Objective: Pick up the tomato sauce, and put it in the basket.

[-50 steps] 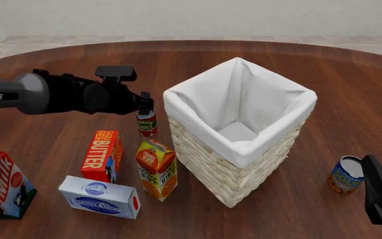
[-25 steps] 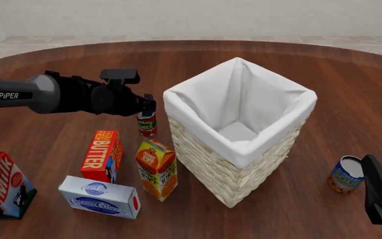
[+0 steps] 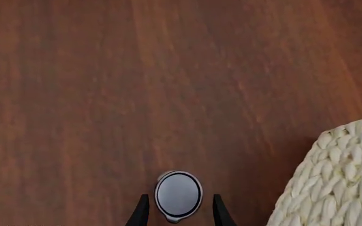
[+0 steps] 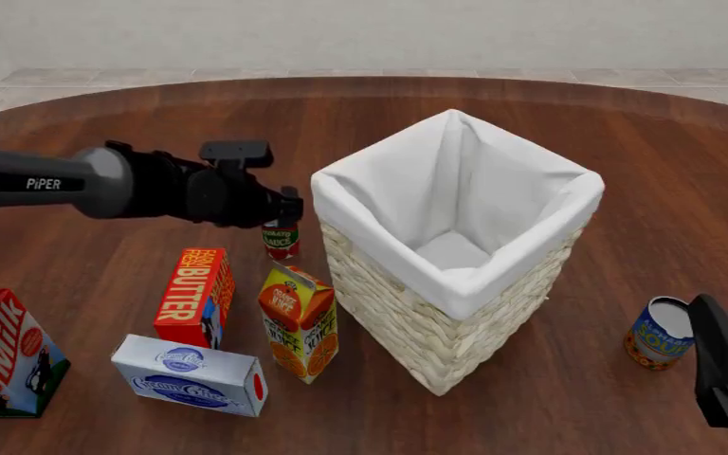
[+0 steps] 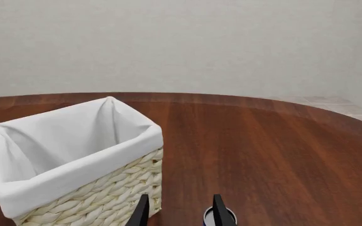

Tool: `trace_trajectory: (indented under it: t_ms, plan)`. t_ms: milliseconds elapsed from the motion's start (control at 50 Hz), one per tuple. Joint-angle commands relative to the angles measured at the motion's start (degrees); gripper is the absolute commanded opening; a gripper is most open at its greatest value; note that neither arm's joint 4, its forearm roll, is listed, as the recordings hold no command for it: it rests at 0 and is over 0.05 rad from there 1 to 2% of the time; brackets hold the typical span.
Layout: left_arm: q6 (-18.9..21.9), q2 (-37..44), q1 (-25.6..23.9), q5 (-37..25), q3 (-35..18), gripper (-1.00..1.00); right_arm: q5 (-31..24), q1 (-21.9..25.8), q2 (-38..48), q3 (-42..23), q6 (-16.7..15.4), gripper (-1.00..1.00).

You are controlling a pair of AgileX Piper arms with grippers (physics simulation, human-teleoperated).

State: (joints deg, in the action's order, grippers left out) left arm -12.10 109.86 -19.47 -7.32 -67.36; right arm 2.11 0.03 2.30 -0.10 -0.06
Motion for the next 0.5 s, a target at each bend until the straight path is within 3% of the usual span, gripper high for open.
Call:
trace_trajectory:
  t_ms: [20,500]
  plan:
    - [-0.79,1.15,-0.27,-0.11,-0.41,1.0,-0.22,-0.01,-0.22,-0.01,0.02,1.0]
    - [-1.05,2.08,0.65,0.37,-0.61,1.0,-0.21,-0.01,-0.21,-0.01,0.03,1.0]
